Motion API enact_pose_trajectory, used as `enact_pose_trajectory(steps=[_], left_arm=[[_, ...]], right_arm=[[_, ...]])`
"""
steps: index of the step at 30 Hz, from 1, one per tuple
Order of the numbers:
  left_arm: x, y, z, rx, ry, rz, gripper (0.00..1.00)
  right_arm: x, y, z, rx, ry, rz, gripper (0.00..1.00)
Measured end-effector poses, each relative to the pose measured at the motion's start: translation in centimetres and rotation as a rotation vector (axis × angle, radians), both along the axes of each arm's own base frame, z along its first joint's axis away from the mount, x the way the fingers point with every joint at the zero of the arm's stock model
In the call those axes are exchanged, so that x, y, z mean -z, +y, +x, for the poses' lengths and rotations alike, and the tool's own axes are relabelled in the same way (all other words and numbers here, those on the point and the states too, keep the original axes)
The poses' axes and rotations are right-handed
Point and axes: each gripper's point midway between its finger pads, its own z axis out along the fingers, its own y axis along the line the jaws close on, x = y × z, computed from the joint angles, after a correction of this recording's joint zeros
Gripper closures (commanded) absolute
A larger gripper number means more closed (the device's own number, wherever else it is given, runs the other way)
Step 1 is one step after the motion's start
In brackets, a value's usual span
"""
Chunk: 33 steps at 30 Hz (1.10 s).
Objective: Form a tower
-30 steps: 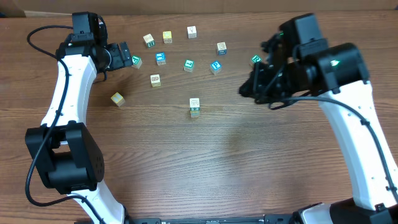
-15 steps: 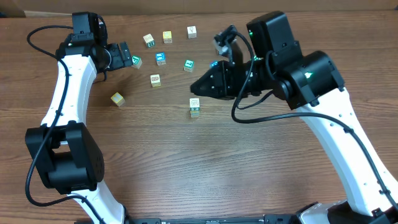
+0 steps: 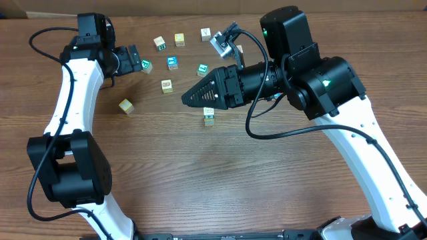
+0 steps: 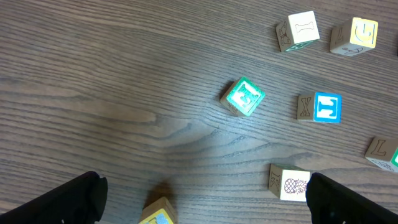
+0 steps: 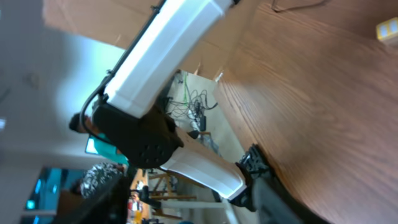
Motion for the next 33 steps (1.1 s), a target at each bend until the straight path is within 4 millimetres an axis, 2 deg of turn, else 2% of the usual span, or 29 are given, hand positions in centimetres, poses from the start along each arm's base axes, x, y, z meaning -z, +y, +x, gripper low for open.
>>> enact_pose_trajectory(steps=[2, 3, 8, 27, 30, 33], left_arm=[[0.0, 0.0, 0.0, 0.000, 0.000, 0.000, 0.00], [0.0, 0.0, 0.0, 0.000, 0.000, 0.000, 0.00], [0.0, 0.0, 0.0, 0.000, 0.000, 0.000, 0.00], [0.0, 0.0, 0.0, 0.000, 0.000, 0.000, 0.00], [0.0, 0.0, 0.0, 0.000, 0.000, 0.000, 0.00], [0.0, 0.0, 0.0, 0.000, 0.000, 0.000, 0.01]], right_arm=[[-0.5, 0.1, -0.1, -0.016, -0.006, 0.022, 0.09], [-0.6, 0.2, -0.2, -0.023, -0.011, 0.029, 0.05], [-1.1, 0.3, -0.3, -0.038, -0.030, 0.053, 0.00], [-1.3, 0.4, -0.1, -0.037, -0.046, 0.060, 0.00], [-0.6, 0.2, 0.5, 0.006, -0.045, 0.023, 0.00], [1.3, -0.4, 1.6, 0.094, -0.022, -0.075, 0.00]])
